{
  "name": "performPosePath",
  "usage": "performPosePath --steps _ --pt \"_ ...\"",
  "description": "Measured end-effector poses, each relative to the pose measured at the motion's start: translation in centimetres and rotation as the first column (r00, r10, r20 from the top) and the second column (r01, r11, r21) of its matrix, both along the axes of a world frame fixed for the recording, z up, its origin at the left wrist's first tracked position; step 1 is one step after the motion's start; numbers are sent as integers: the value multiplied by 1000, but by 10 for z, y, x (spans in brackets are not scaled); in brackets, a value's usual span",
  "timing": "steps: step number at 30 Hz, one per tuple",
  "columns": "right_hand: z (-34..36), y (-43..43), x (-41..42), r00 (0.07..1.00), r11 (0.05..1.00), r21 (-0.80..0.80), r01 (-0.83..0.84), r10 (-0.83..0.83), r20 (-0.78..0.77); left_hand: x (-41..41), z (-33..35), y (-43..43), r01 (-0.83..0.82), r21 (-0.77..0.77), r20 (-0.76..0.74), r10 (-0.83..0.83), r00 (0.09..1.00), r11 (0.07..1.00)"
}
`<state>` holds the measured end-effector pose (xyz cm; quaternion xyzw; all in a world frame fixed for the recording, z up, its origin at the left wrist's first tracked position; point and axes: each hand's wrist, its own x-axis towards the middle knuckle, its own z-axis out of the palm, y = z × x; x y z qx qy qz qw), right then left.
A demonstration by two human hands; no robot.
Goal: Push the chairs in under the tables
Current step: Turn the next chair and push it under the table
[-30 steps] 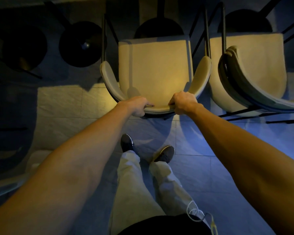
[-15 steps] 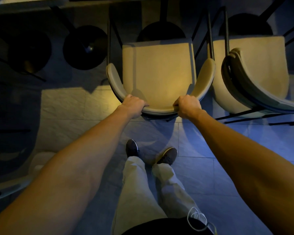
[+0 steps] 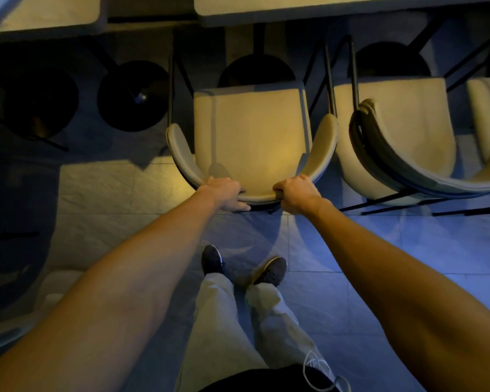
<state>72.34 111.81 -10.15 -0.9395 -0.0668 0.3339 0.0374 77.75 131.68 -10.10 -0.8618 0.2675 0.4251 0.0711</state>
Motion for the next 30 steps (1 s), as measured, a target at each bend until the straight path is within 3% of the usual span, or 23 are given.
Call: performPosePath --steps 6,16,22,26,30 --pt "35 -24 -1 974 962 167 215 -198 -110 -13 25 -73 -4 -137 -31 0 1000 991" --pt "37 -79 -3 929 926 105 362 -350 -117 -22 33 -127 53 -209 16 -51 999 976" --pt "20 -62 -17 932 938 73 339 -324 -162 -32 19 -84 -43 -260 20 50 999 965" --pt "16 -45 -17 937 933 98 346 -350 26 -31 14 -45 -10 -144 96 24 995 989" --pt "15 -24 -7 984 996 -62 66 -54 173 -30 6 -11 9 -46 205 1 979 999"
